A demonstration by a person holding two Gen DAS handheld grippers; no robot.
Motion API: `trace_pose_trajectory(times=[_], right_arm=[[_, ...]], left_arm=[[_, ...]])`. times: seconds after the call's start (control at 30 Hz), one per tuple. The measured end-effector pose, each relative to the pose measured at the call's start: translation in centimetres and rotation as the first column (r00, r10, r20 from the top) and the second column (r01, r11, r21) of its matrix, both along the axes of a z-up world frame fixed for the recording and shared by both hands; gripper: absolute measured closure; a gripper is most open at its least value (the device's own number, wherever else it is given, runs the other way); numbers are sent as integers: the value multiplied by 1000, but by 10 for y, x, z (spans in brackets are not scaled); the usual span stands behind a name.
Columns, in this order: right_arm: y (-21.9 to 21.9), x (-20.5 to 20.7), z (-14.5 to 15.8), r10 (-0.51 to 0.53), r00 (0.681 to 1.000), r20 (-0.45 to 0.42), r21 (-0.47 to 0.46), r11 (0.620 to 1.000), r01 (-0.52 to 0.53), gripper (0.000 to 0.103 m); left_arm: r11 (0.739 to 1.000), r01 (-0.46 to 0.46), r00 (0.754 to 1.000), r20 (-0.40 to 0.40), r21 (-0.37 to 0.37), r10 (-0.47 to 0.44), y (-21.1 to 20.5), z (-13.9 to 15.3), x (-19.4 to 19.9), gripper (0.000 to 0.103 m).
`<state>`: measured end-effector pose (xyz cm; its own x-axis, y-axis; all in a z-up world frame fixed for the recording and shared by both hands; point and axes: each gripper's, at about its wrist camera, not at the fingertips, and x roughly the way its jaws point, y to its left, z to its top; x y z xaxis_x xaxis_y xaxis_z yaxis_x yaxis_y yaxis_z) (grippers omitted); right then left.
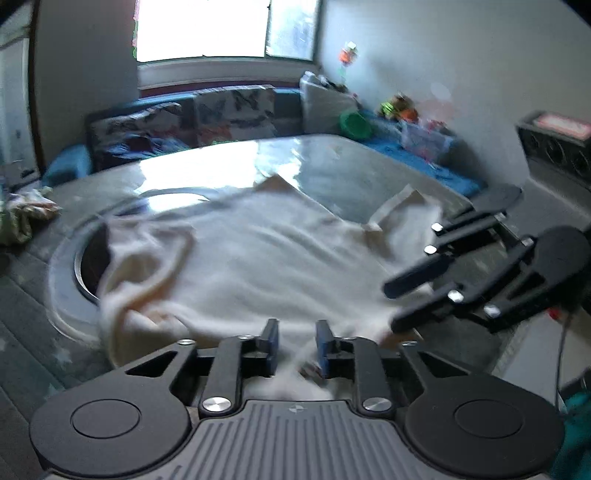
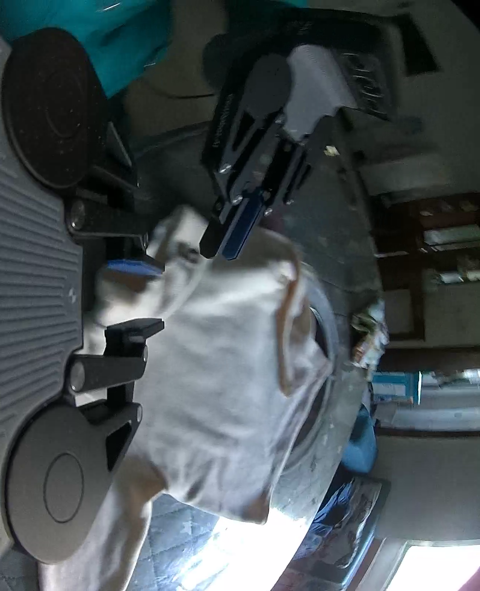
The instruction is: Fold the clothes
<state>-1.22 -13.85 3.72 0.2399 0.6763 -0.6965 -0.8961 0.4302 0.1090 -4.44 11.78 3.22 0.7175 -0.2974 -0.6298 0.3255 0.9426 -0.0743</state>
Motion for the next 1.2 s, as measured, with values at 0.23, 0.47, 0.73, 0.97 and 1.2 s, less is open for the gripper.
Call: trace_pose_trajectory(times=[0.23,0.47,0.73,0.97,1.2], right_arm=[[14,35,-6,-118,993,11,42,992,117,44],[38,60,-37,-175,985,1,5,985,175,30],[48,59,-50,-186,982,16,37,982,186,10],[52,51,-58,-173,984,49,55,984,170,0],[53,48,-60,-176,982,73,64,983,171,0]], left_arm=[[983,-167,986,38,80,165,14,7,58,63],[966,-215,976,7,144,216,8,-9,117,67],[953,-257,962,-47,163,267,8,-31,155,66],[950,-272,957,-63,151,284,11,-39,167,67],[941,-289,953,-38,178,300,8,-40,174,90]])
